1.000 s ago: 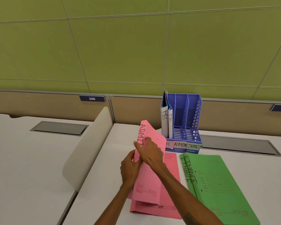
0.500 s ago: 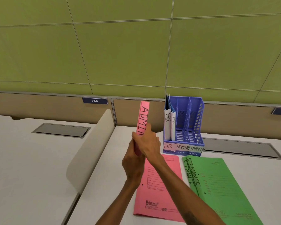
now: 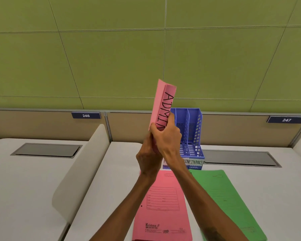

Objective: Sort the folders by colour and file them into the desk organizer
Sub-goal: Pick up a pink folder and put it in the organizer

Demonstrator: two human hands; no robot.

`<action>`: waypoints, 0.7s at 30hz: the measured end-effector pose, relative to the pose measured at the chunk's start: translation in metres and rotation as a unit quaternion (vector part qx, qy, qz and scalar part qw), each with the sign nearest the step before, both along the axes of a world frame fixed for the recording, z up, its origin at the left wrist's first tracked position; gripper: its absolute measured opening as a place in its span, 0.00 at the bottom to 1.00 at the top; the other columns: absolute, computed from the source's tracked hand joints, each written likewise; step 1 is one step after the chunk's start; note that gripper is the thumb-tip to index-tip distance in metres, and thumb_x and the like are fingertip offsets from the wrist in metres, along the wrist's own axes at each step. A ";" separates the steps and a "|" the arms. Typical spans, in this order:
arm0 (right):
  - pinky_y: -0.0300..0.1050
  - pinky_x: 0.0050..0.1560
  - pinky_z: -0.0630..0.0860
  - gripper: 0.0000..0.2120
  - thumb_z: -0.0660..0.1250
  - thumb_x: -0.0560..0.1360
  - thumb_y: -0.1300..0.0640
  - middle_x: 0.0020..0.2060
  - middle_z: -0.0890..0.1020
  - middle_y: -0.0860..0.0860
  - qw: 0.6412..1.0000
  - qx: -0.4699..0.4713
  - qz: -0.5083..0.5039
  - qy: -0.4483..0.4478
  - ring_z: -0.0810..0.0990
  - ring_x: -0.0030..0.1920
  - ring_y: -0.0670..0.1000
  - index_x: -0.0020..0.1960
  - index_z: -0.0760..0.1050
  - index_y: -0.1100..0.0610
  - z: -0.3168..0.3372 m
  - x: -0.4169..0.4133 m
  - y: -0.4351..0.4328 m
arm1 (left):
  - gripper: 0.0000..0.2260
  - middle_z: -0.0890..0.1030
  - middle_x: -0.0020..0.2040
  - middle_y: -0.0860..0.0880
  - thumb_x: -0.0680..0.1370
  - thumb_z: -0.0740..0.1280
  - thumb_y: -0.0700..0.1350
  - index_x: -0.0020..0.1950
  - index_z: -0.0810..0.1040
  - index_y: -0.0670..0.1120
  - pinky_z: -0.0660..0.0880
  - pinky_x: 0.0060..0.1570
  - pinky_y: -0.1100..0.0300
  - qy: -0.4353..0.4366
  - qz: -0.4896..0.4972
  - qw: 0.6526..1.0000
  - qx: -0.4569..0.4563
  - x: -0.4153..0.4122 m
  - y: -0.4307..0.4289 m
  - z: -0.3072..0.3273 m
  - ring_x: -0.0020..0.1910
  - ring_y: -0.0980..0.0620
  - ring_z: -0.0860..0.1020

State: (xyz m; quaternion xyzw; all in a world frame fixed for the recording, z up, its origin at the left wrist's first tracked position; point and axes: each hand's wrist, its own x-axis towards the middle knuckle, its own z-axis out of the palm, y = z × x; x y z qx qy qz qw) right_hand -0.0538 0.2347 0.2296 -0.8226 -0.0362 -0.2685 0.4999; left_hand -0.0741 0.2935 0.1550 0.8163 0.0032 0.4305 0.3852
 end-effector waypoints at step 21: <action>0.45 0.47 0.82 0.23 0.69 0.71 0.46 0.35 0.78 0.28 0.991 0.030 -0.073 -0.106 0.84 0.38 0.42 0.63 0.67 0.42 0.052 0.022 -0.124 | 0.30 0.68 0.74 0.51 0.78 0.64 0.54 0.76 0.60 0.44 0.76 0.63 0.53 -0.119 -0.126 0.985 0.020 0.042 -0.122 0.050 0.70 0.53 0.71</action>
